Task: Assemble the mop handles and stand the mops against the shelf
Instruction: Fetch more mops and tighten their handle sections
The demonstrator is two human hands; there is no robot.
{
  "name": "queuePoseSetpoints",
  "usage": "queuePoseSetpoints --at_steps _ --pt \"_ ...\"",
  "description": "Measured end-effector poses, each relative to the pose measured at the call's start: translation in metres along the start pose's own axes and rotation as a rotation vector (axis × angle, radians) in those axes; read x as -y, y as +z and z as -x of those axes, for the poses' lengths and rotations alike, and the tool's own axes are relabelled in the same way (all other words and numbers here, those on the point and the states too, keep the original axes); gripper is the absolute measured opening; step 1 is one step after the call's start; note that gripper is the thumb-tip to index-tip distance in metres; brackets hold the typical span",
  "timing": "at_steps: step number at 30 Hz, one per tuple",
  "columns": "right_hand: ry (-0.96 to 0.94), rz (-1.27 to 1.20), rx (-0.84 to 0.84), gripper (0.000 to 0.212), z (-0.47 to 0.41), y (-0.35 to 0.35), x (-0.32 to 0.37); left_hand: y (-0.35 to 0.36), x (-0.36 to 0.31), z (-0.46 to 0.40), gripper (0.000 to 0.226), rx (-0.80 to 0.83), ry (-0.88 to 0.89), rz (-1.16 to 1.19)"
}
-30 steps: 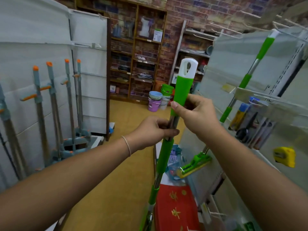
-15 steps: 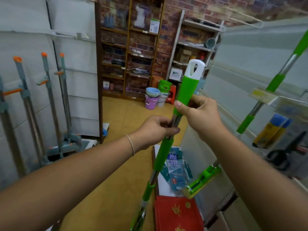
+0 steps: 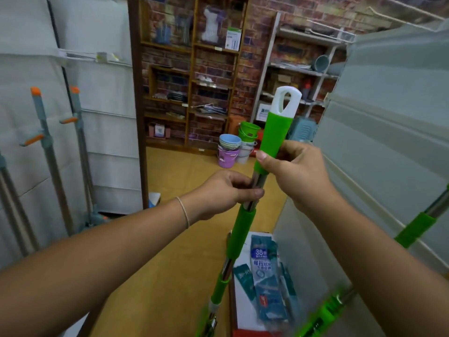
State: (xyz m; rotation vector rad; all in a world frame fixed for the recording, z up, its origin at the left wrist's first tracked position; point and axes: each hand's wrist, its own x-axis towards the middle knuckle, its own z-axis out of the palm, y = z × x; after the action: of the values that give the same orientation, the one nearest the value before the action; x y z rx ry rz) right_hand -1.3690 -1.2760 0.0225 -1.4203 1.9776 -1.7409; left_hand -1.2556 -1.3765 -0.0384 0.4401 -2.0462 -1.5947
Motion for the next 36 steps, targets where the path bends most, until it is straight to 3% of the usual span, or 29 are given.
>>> queuePoseSetpoints --at_steps 6,12,21,27,36 --pt "0.021 0.014 -0.096 0.009 -0.047 -0.005 -0.021 -0.002 0.013 -0.066 0.007 0.087 0.055 0.088" --pt "0.045 0.074 -0.233 0.015 -0.09 -0.007 -0.037 0.001 0.029 -0.139 0.015 0.173 0.116 0.195" --pt "0.094 0.248 -0.517 0.016 -0.141 -0.028 -0.023 0.016 0.008 -0.239 0.007 0.436 0.227 0.274" --pt "0.166 0.35 -0.705 0.011 -0.148 -0.052 -0.013 0.044 -0.016 -0.268 0.01 0.605 0.269 0.307" --pt "0.196 0.448 -0.812 0.007 -0.152 -0.103 0.001 0.091 -0.051 -0.293 0.01 0.714 0.383 0.334"
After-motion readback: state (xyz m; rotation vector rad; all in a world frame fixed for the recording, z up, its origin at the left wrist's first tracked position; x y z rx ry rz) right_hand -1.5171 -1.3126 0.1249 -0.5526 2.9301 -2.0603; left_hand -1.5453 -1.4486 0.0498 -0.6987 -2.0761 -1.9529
